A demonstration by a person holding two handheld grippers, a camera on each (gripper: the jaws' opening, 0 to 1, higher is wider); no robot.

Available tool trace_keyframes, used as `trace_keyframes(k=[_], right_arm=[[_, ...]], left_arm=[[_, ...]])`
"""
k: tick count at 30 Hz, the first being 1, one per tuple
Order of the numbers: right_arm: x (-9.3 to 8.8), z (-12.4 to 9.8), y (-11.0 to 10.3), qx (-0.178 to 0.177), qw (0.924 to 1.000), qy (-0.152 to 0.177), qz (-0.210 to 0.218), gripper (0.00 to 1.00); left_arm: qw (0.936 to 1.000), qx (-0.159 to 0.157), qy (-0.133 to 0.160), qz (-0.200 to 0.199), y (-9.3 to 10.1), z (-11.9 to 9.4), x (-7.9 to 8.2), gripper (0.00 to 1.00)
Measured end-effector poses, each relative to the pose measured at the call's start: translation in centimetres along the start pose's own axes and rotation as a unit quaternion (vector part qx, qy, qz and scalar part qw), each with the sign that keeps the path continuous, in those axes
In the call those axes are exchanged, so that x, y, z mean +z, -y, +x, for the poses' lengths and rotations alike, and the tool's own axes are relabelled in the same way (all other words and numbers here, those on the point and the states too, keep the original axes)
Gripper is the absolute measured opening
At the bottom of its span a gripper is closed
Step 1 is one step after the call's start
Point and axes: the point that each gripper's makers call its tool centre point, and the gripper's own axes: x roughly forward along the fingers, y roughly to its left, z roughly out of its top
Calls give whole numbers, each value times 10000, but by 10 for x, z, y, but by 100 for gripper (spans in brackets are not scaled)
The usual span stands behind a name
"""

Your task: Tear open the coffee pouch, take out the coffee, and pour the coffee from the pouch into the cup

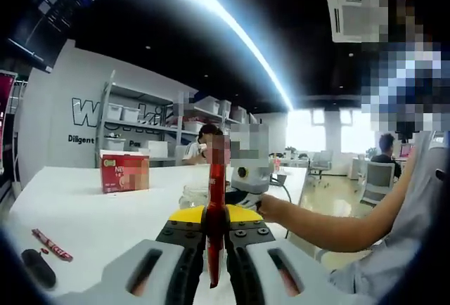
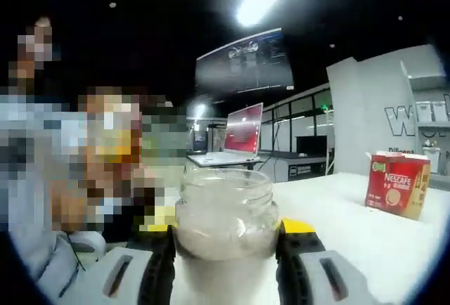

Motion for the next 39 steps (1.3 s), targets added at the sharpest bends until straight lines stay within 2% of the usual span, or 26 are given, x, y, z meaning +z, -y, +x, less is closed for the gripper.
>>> trace_keyframes(k=[7,9,14,17,19,21,24,25,27,29,30,33,34,36,37,39], right_arm=[[-1,3,-8,356,9990,-263,-34,57],[-2,2,-1,384,9988,-308,-28,57],[-3,2,-1,372,9990,-251,-35,57],[0,-2,-1,161,9997,-132,-127,69],[4,-11,-3,39,9998,-30,-181,68],[10,-24,-2,-247,9994,159,-184,68],[17,-52,-4,-708,9961,466,-248,64],[20,-70,-2,-853,9940,675,-104,60],[24,-83,-10,-891,9923,865,18,49],[27,-99,-23,-1005,9900,985,45,47],[28,-106,-19,-996,9898,1016,67,46],[33,-104,-32,-672,9899,1207,317,43],[35,-89,-55,-240,9900,1302,492,42],[35,-76,-73,118,9902,1301,499,41],[37,-63,-89,380,9893,1329,476,40],[36,-48,-103,832,9861,1283,643,37]], left_arm=[[10000,23,55,-28,-4,-4,3,12],[10000,26,71,-35,-4,-4,4,12],[10000,11,69,-21,-2,-4,4,12],[10000,19,77,-22,-3,-4,4,12],[10000,38,86,-18,-3,-4,4,12],[9999,36,105,-25,-3,-5,5,12],[9999,-17,95,-137,-3,-5,5,12],[9998,-43,122,-178,-3,-6,5,12],[9995,-95,150,-245,-1,-6,5,12],[9993,-139,186,-299,1,-6,6,12],[9993,-148,189,-302,2,-6,6,12],[9989,-268,203,-320,10,-5,8,12],[9972,-586,224,-396,23,-4,9,12],[9929,-1026,263,-542,37,-3,10,12],[9895,-1276,261,-624,45,-3,10,12],[9870,-1455,255,-640,53,-3,10,12]])
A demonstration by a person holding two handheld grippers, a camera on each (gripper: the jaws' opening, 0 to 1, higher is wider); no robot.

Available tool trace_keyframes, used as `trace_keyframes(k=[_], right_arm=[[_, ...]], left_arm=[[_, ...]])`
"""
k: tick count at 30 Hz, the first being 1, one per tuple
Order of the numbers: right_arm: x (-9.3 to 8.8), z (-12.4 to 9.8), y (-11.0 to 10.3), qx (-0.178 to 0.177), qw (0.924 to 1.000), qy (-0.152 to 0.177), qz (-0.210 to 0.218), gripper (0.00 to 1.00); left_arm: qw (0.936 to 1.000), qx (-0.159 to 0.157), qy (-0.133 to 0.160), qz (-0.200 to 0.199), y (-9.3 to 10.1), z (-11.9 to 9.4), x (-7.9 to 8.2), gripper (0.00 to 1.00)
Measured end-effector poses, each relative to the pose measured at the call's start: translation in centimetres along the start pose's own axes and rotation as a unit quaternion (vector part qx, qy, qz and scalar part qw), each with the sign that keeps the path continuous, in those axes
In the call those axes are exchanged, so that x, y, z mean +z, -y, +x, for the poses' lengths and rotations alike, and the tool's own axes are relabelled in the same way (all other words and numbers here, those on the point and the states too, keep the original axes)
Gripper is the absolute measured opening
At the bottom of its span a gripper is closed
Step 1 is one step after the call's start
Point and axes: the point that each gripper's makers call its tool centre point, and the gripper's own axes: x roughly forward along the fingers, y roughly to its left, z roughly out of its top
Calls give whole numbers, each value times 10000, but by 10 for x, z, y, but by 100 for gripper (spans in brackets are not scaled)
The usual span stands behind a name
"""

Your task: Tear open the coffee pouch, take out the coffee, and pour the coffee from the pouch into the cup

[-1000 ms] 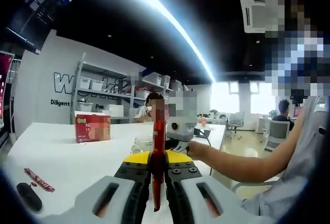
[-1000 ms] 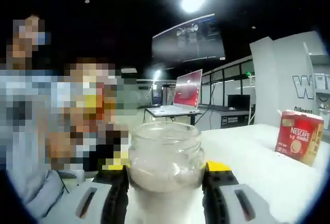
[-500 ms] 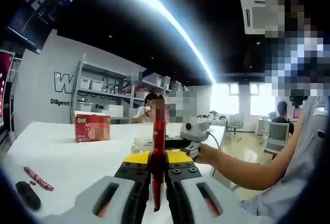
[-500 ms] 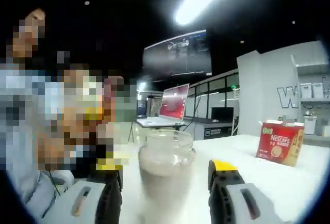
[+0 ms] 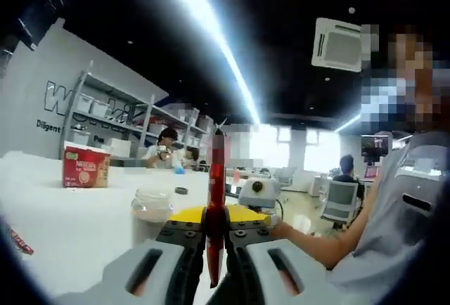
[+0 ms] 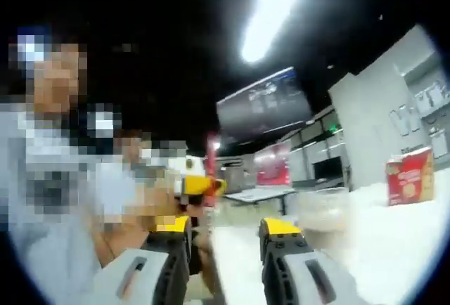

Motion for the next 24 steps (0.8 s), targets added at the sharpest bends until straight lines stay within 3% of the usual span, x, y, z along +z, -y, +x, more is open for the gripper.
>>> trace_keyframes(k=[3,7,10,17,19,24], right_arm=[[-21,27,-13,159,9995,-276,4,37],[-30,51,-32,484,9976,-70,498,32],[-30,55,-38,561,9965,91,608,23],[-21,65,-50,623,9968,169,469,19],[-16,64,-52,702,9949,294,665,17],[-17,62,-52,614,9954,254,686,10]], left_arm=[[9997,-243,-8,-82,11,3,-1,12],[9980,-593,81,-198,26,4,3,12],[9976,-640,105,-252,27,3,3,12],[9976,-570,28,-386,22,1,-1,12],[9973,-600,58,-423,23,1,0,12],[9965,-693,40,-459,29,5,0,12]])
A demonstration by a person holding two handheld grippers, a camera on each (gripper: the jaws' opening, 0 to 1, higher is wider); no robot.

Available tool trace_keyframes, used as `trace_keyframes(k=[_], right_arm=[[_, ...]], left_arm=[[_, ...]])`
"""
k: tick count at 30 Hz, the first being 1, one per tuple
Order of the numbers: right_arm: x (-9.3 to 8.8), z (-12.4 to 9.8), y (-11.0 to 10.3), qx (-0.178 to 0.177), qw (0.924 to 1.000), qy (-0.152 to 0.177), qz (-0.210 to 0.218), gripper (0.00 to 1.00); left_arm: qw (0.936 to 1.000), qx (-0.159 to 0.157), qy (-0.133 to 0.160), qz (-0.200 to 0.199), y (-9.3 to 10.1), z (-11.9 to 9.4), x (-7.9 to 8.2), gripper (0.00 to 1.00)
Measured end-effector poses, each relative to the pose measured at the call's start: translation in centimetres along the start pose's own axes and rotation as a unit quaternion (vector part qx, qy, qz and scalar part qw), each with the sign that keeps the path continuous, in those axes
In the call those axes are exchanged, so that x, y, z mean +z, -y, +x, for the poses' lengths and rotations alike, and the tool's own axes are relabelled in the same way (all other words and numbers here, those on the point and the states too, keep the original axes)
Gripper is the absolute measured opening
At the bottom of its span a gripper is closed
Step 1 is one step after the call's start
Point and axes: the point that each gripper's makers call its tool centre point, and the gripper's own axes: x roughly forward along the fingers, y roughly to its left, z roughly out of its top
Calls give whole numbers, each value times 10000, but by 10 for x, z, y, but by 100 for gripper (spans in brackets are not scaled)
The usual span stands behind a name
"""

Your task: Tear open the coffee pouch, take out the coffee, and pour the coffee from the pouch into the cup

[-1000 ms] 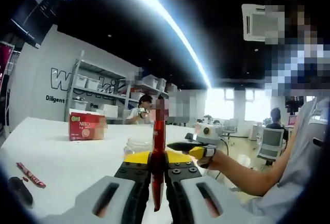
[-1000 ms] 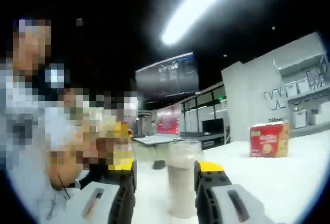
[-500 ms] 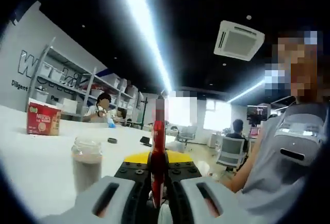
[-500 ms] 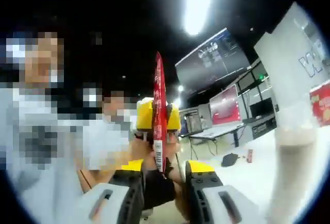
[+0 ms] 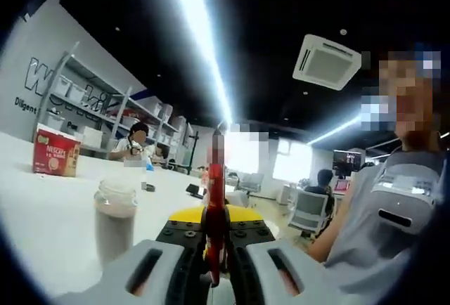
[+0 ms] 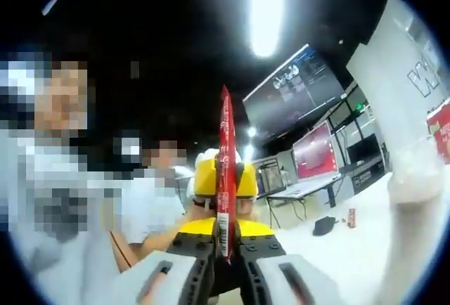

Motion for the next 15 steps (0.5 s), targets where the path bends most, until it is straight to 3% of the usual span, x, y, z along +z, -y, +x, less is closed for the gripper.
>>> trace_keyframes(k=[10,15], right_arm=[[-9,-7,3,-73,9998,-173,75,9],[-10,-13,1,36,9998,-11,195,9]], left_arm=[[9995,121,-269,119,-3,4,-11,12],[9991,79,-343,248,-1,8,-14,13]])
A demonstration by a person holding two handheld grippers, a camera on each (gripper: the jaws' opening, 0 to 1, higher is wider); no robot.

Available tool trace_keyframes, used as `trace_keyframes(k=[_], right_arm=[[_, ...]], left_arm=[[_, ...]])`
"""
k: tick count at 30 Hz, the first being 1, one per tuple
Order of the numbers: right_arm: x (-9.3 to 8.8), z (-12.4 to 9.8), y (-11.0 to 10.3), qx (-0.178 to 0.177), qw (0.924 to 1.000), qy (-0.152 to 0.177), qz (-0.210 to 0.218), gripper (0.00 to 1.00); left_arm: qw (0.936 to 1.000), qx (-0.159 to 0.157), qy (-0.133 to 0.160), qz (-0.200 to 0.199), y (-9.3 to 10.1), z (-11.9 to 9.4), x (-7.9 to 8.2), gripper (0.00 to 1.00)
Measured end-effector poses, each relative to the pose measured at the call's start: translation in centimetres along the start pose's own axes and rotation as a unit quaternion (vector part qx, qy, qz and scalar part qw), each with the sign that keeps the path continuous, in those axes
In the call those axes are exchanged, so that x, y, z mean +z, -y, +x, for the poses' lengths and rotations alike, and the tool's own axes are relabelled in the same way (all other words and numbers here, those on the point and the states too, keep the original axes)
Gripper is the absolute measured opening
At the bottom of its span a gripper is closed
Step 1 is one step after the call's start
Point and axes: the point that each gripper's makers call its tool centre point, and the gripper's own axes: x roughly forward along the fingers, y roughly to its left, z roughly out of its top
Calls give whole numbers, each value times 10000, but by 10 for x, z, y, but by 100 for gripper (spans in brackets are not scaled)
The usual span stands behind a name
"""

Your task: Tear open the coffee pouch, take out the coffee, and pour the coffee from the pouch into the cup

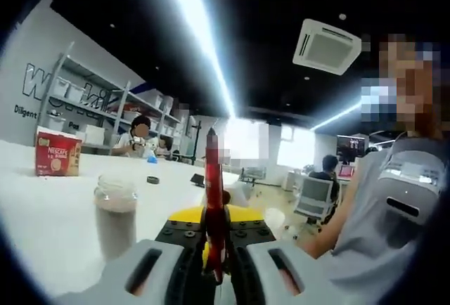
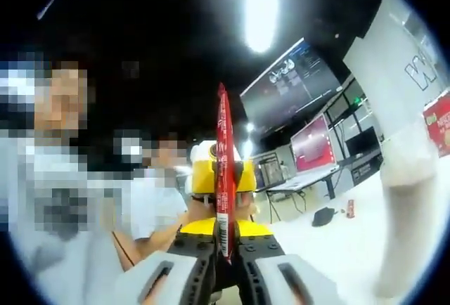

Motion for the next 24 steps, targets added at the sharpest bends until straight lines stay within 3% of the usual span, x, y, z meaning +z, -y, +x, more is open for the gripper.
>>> trace_keyframes(k=[4,10,18,20,22,24], right_arm=[[-2,-2,-1,64,10000,35,14,9],[-21,1,1,29,9996,-286,-47,9],[-24,3,-2,39,9991,-369,-198,10],[-20,2,-3,14,9995,-193,-266,12],[-6,0,0,-72,9993,336,-172,19],[1,-1,0,-82,9971,752,1,17]], left_arm=[[9997,-110,175,92,5,1,6,15],[9988,-11,469,120,5,-6,21,14],[9993,120,336,95,4,-11,21,8],[9990,158,405,100,4,-11,24,8],[9979,237,587,94,3,-12,31,8],[9972,292,686,50,-1,-12,34,8]])
